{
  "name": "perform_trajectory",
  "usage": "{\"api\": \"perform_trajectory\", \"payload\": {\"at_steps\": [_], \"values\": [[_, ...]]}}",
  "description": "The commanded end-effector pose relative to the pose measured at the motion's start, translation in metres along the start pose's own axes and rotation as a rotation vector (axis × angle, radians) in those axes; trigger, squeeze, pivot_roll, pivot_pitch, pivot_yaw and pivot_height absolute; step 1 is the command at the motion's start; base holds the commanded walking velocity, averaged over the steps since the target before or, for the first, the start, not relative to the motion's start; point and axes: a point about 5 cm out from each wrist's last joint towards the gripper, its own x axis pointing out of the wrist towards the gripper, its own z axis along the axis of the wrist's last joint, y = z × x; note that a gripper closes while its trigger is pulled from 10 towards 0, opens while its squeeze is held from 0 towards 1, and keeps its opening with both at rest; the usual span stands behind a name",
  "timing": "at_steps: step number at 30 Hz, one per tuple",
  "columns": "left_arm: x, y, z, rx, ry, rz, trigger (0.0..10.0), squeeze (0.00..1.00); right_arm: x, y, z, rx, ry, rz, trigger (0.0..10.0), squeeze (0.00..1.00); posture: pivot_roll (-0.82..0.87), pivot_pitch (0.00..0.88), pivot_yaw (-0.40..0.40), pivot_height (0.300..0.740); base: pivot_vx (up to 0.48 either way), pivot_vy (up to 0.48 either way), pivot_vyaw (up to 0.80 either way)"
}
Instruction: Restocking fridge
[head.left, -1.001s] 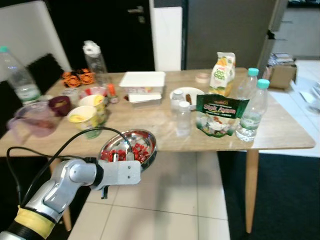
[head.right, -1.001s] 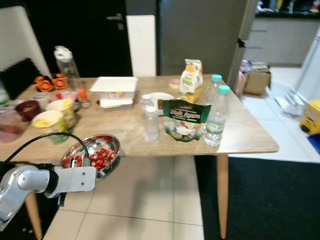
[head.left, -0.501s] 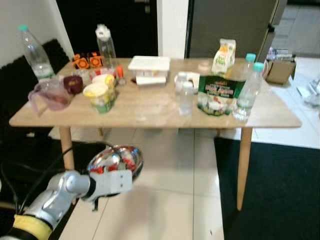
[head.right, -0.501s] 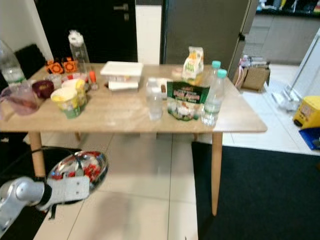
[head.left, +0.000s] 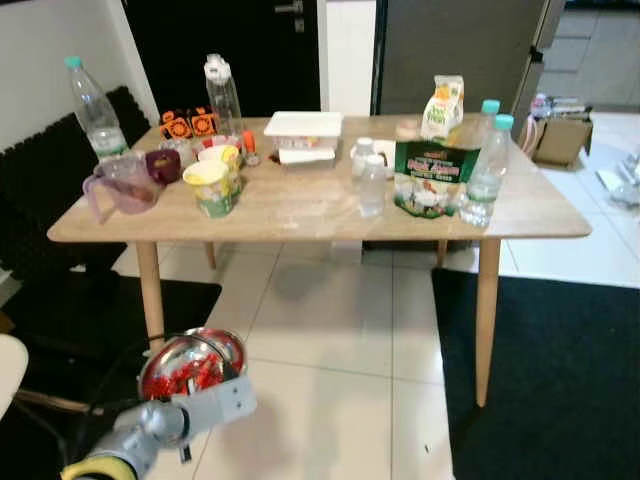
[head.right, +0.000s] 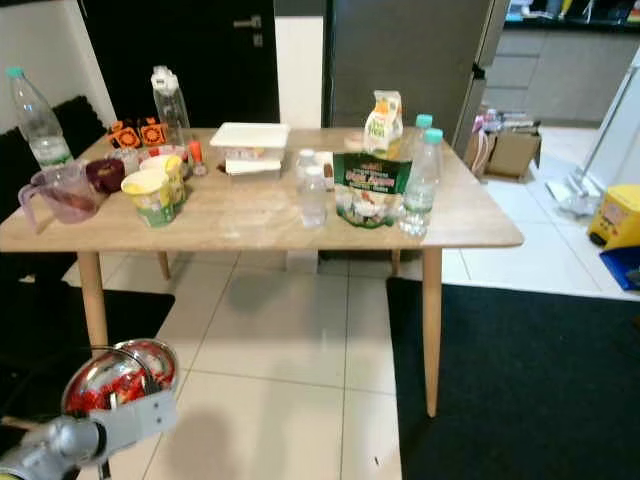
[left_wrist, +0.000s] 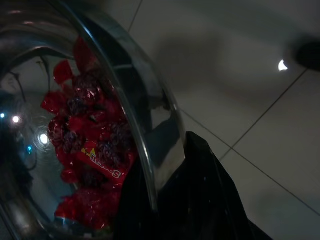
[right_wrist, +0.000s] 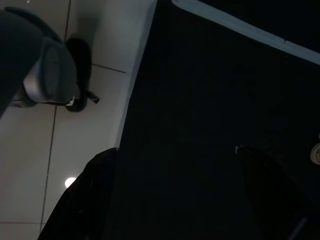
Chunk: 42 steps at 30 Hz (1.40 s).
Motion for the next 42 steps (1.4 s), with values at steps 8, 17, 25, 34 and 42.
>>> {"api": "perform_trajectory", "payload": {"at_steps": [8, 17, 25, 34, 42], "values": [[0.01, -0.07, -0.024, -0.387, 0.153, 0.081, 10.0, 0.0, 0.0, 0.001, 0.005, -0.006, -0.011, 0.001, 10.0, 0.0, -0.09, 0.0, 0.047, 0.74, 0.0, 0.0, 0.0], [-0.003, -0.149, -0.047, -0.85, 0.328, -0.032, 10.0, 0.0, 0.0, 0.002, 0.003, -0.015, -0.008, 0.004, 10.0, 0.0, -0.09, 0.0, 0.05, 0.74, 0.0, 0.0, 0.0], [-0.007, -0.161, -0.051, -0.911, 0.362, -0.013, 10.0, 0.0, 0.0, 0.003, 0.002, -0.015, -0.007, 0.006, 10.0, 0.0, -0.08, 0.0, 0.045, 0.74, 0.0, -0.178, 0.0], [-0.003, -0.156, -0.046, -0.933, 0.34, -0.004, 10.0, 0.0, 0.0, 0.003, 0.003, -0.016, -0.009, 0.007, 10.0, 0.0, -0.09, 0.0, 0.042, 0.74, 0.0, -0.443, 0.0], [-0.004, -0.162, -0.045, -0.941, 0.344, -0.011, 10.0, 0.0, 0.0, 0.0, 0.002, -0.022, -0.007, 0.001, 10.0, 0.0, -0.09, 0.0, 0.036, 0.74, 0.0, -0.48, 0.0]]}}
